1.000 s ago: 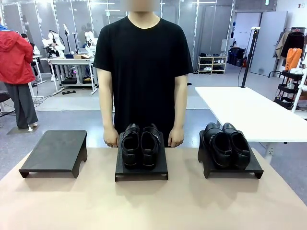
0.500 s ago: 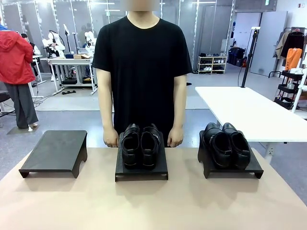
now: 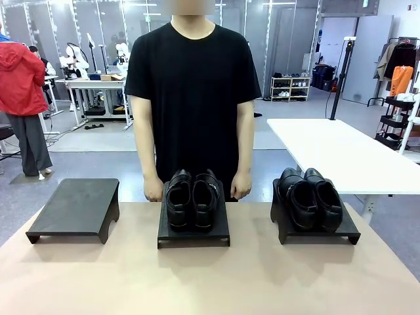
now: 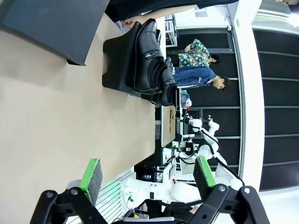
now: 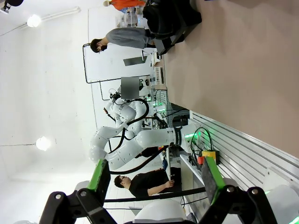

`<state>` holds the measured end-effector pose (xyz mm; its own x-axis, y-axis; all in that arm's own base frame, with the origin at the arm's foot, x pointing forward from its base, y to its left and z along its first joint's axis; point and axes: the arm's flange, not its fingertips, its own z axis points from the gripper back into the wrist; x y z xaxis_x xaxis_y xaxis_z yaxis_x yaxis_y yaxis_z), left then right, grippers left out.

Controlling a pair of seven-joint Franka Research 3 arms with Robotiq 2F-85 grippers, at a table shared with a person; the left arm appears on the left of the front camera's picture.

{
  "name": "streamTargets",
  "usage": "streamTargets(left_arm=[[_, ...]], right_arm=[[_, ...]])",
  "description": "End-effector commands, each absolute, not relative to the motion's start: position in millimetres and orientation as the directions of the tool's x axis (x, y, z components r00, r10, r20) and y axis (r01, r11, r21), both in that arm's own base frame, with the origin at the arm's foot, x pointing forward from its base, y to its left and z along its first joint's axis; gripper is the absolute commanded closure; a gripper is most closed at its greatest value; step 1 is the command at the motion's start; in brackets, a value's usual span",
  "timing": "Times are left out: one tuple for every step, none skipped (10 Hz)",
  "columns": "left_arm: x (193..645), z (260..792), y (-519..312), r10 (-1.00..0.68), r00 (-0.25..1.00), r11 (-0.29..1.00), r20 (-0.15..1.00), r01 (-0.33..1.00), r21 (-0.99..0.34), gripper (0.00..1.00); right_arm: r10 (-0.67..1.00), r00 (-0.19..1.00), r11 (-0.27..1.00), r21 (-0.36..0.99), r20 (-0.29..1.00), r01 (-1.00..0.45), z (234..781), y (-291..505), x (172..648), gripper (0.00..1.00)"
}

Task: Place the shoes on the stand as instructed by the person.
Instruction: Pick up another pair of Shoes and place it on the Shoes Stand indicated by the person.

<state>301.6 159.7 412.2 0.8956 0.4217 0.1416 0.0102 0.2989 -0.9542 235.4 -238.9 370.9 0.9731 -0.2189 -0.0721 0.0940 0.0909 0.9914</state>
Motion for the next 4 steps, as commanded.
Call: streamTargets(left_arm=[[301.3,415.2,159.3,0.42,0.894,0.289,0.157,0.033,-0.957,0.0],[301.3,415.2,159.3,0.42,0.894,0.289,0.157,0.033,-0.957,0.0],[301.3,415.2,159.3,0.42,0.894,0.289,0.157,0.033,-0.957,0.0],[301.3,415.2,159.3,0.42,0.894,0.289,0.157,0.033,-0.957,0.0]], right_arm=[[-0.213,0.975,0.091,0.992,-0.063,0.084,371.9,-239.4,233.3,0.0],[-0.213,0.975,0.091,0.992,-0.063,0.084,371.9,-239.4,233.3,0.0],[-0.213,0.975,0.091,0.992,-0.063,0.084,371.9,-239.4,233.3,0.0],[-0.213,0.975,0.091,0.992,-0.063,0.084,371.9,-239.4,233.3,0.0]])
